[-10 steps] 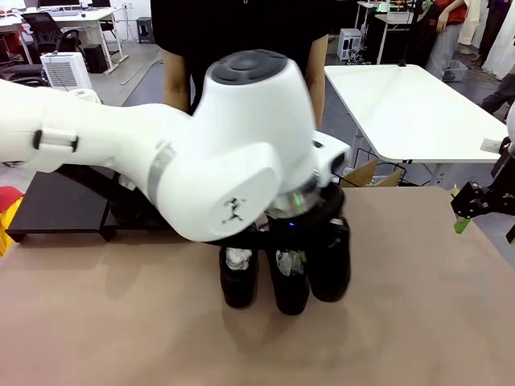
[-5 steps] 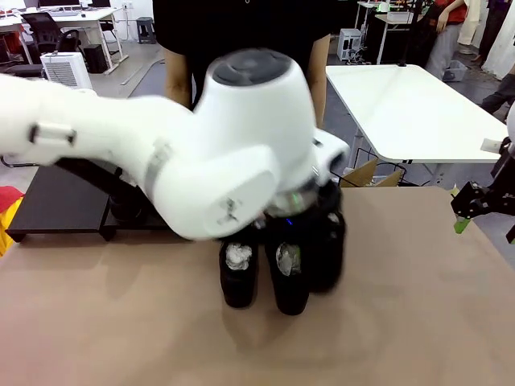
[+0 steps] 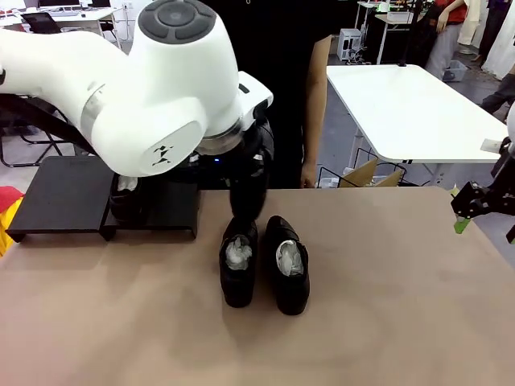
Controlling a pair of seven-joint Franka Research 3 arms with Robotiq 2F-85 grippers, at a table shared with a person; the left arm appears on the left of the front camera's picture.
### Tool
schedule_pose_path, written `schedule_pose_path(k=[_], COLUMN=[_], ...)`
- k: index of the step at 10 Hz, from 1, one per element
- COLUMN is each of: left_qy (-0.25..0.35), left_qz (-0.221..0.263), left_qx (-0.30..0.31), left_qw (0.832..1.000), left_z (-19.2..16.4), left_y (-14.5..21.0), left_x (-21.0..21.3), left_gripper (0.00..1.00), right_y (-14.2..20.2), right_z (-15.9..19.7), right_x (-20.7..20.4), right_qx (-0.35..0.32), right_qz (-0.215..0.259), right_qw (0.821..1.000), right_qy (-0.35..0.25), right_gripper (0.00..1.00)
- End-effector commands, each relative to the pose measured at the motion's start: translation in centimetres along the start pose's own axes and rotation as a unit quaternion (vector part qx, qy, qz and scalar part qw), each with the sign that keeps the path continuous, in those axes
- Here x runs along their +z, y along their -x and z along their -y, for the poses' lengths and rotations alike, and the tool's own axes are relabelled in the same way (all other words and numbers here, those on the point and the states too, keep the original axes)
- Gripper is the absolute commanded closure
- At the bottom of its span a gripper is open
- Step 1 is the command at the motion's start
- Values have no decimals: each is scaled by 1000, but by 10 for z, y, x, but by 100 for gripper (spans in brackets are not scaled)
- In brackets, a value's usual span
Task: Organize the shoes by placing them on the stand.
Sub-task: Place the Shoe from the middle of the table onto the Shoes Stand.
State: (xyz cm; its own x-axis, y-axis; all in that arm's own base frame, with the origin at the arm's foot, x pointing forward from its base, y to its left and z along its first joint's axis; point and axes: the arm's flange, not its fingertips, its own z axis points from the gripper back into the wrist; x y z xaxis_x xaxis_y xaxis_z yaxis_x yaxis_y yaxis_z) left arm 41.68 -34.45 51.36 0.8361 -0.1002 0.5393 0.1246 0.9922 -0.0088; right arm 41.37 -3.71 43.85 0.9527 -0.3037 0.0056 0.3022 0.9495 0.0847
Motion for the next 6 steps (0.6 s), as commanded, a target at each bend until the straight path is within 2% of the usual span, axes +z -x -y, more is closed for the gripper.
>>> schedule_pose_path(k=[1, 2, 3, 4, 6], left_qy=[-54, 0, 0, -25, -81], left_qz=[-5, 0, 0, -8, 41], left_qx=[68, 0, 0, 14, -9], left_qw=[996, 1000, 1000, 1000, 996], left_z=[6, 0, 0, -10, -15], left_y=[-8, 0, 0, -3, -10], left_x=[-8, 0, 0, -13, -21], left_gripper=[100, 100, 100, 100, 100], right_y=[2, 2, 2, 2, 2], right_z=[1, 1, 1, 1, 1], right_x=[0, 0, 0, 0, 0], right_qx=[9, 9, 9, 9, 9], right_qz=[2, 2, 2, 2, 2], right_qw=[1000, 1000, 1000, 1000, 1000], right_qy=[3, 3, 3, 3, 3], right_gripper=[0, 0, 0, 0, 0])
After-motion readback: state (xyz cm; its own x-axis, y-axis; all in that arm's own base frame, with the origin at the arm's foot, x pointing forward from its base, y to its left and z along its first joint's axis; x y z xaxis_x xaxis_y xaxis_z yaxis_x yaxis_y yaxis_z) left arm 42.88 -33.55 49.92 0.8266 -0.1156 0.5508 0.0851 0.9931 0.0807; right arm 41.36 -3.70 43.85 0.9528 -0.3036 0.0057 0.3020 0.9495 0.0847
